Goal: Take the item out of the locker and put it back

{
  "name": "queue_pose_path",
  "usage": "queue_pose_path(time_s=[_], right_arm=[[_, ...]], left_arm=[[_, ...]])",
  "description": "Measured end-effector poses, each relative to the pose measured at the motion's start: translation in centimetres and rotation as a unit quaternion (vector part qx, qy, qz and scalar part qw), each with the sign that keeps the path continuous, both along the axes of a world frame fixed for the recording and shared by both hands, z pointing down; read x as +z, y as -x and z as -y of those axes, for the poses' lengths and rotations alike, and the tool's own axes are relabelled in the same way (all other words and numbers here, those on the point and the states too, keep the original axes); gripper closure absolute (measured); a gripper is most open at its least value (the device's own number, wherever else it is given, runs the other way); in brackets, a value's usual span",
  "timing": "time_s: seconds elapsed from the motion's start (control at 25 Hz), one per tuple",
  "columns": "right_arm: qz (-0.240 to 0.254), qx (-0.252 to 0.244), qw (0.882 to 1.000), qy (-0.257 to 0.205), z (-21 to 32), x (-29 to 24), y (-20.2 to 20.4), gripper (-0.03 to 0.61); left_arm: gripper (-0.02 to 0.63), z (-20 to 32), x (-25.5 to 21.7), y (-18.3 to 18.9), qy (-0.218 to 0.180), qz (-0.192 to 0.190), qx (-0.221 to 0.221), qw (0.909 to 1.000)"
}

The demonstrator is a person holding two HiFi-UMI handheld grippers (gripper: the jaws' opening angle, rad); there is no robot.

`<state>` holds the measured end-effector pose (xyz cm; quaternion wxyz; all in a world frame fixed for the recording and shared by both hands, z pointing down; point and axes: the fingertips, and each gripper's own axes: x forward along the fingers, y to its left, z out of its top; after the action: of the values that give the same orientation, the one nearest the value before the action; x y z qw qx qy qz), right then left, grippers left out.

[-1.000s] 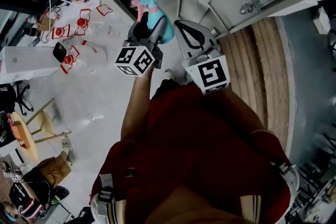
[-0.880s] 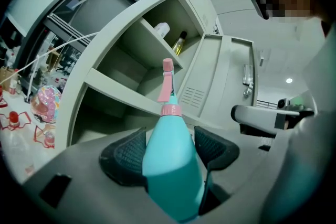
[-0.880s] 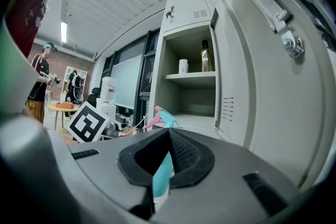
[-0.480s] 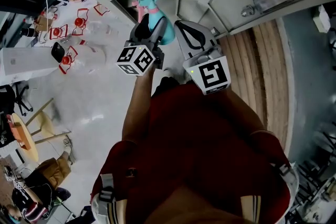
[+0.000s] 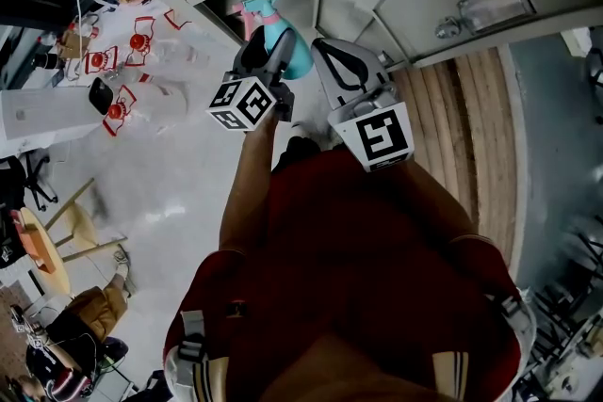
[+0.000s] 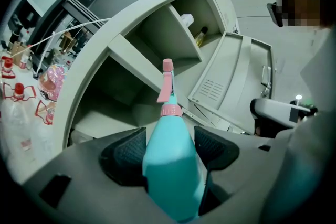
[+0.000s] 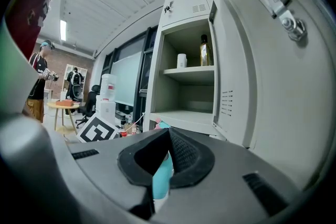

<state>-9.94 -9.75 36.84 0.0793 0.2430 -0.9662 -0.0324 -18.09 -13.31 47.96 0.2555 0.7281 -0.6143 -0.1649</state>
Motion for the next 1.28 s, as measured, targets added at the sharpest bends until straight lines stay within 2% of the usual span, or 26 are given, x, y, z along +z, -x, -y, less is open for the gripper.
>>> queue_pose_path(time_s=[0.56, 0.8, 1.28], right_arm=[[-0.013, 0.012, 1.0, 0.004, 1.5, 1.3, -0.1, 0.581], [-0.03, -0.011, 0.999, -0.011, 1.2, 1.6, 0.7, 0.581], [-0.039, -0.007, 0.999, -0.008, 2.2, 2.2, 0.7, 0.581]], left_arm=[[0.318, 2.8, 3.1, 1.0, 0.016, -0.023, -0.003, 0.9996], [0.318, 4.2, 3.5, 1.6, 0.016, -0.029, -0.007, 0.9994], [0.318, 7.0, 3.9, 2.8, 0.014, -0.041, -0.014, 0.999]])
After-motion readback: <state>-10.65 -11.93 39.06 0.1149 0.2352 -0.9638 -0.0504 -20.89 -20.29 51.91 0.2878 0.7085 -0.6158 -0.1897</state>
